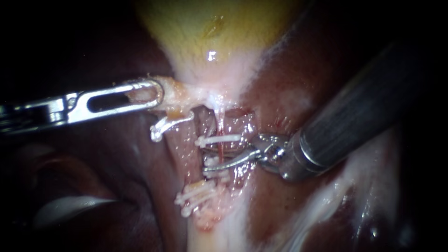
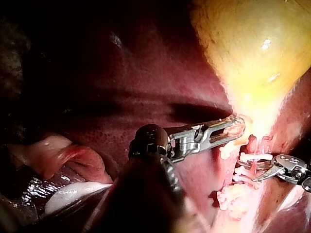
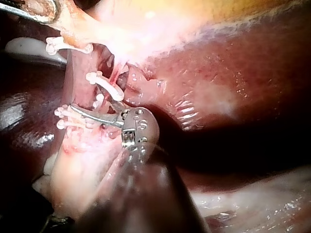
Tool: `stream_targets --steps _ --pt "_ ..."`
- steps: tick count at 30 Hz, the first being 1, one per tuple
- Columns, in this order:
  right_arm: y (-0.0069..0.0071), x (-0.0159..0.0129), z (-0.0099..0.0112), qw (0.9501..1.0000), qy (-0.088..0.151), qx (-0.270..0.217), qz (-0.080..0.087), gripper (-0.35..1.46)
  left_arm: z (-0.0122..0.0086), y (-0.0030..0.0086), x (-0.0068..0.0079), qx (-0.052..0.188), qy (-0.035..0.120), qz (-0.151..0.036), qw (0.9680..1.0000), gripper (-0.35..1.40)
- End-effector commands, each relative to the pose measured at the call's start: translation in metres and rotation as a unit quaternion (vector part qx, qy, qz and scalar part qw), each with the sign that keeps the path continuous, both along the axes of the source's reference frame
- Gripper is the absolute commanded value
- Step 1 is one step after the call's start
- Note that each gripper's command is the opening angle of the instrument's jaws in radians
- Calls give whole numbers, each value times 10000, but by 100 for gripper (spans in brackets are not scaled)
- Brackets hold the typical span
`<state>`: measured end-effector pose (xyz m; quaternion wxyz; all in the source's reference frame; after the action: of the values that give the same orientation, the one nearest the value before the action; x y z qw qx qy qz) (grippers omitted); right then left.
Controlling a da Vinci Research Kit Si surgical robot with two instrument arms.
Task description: Go to the cutting position right tube
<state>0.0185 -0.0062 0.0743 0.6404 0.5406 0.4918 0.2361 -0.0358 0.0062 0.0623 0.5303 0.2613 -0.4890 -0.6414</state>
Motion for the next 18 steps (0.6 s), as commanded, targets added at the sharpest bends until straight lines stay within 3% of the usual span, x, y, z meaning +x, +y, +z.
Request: stream_targets --steps 1,10,18 --pt "0 0 -3 10000 53 13 -22 140 0 0 0 0 0 0 10000 -35" --pt "5 -1 -30 9987 448 232 14 140 0 0 0 0 0 0 10000 -35" --pt "9 -1 -37 9983 513 281 50 140 0 0 0 0 0 0 10000 -35"
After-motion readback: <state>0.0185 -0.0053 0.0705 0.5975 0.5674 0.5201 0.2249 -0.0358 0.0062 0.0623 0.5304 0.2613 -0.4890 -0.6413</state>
